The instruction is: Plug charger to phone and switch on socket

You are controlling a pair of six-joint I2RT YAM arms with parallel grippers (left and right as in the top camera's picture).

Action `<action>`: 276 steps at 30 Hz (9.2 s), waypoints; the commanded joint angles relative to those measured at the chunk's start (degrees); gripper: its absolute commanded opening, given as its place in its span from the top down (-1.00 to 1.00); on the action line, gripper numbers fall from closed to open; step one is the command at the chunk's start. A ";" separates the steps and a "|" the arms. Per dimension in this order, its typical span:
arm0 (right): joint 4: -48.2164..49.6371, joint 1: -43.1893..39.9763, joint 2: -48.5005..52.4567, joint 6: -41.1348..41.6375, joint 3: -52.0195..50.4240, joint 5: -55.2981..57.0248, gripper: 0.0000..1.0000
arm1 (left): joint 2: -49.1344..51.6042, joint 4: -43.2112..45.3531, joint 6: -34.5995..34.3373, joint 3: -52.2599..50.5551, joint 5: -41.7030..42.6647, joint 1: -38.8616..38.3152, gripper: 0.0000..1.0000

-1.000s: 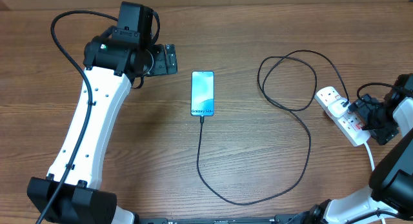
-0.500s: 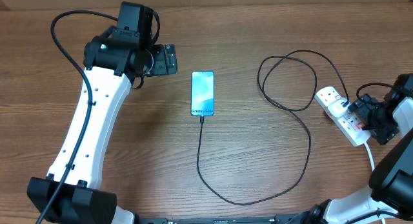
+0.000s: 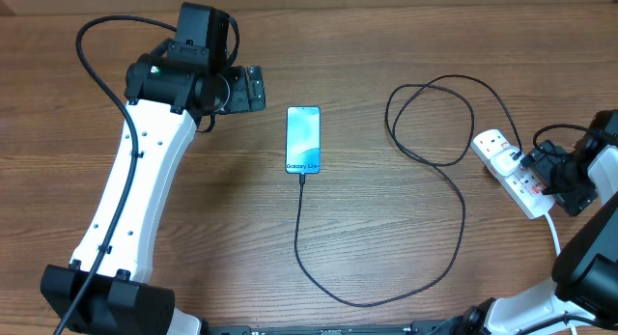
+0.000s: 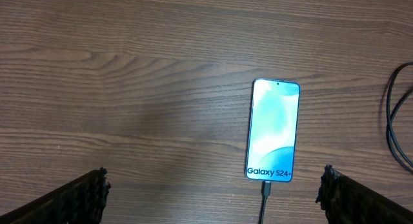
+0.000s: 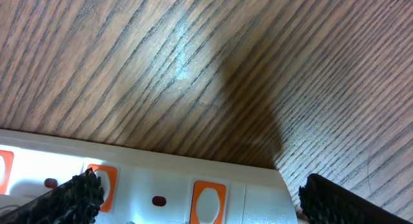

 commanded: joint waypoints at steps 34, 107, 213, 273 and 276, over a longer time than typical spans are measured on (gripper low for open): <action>-2.67 1.60 0.61 -3.10 -0.55 -3.48 -1.00 | 0.46 0.02 -0.55 0.20 -0.74 0.00 -0.99; -31.21 1.64 -57.00 -0.13 2.99 -11.58 -1.00 | 0.46 0.02 -0.55 0.20 -0.74 0.00 -0.99; 38.88 31.43 -103.51 -10.49 -64.46 -4.87 -0.99 | 0.46 0.02 -0.55 0.20 -0.74 0.00 -0.99; 38.86 31.45 -103.51 -19.65 -64.43 -3.85 -1.00 | 0.46 -0.66 -0.50 0.20 -1.40 0.00 -0.99; 38.86 31.45 -103.51 -19.65 -64.43 -3.85 -1.00 | 0.39 -0.83 -0.52 0.20 -1.57 0.00 -0.99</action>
